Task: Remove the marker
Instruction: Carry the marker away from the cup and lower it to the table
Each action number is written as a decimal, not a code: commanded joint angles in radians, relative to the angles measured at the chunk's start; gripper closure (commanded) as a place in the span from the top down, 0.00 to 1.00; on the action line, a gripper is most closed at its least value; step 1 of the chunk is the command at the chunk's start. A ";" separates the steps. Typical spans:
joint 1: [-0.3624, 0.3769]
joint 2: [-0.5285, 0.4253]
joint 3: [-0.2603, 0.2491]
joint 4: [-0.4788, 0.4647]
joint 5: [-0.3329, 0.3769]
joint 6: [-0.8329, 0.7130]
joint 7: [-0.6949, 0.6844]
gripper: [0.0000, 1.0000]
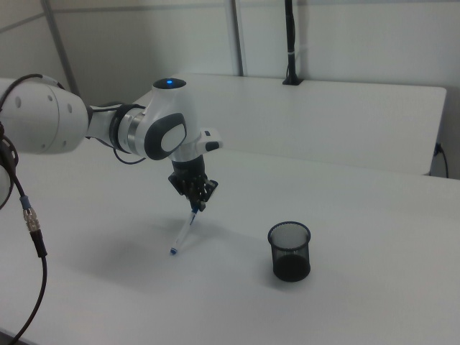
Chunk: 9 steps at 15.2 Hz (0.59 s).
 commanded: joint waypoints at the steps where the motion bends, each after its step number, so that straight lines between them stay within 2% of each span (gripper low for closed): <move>1: 0.010 -0.007 -0.006 -0.012 0.002 0.021 0.022 0.92; 3: 0.013 -0.010 -0.006 -0.010 -0.002 0.016 0.037 1.00; 6: 0.013 -0.047 -0.006 -0.008 -0.002 -0.006 0.039 1.00; 9: 0.010 -0.145 -0.006 0.005 -0.002 -0.127 0.039 1.00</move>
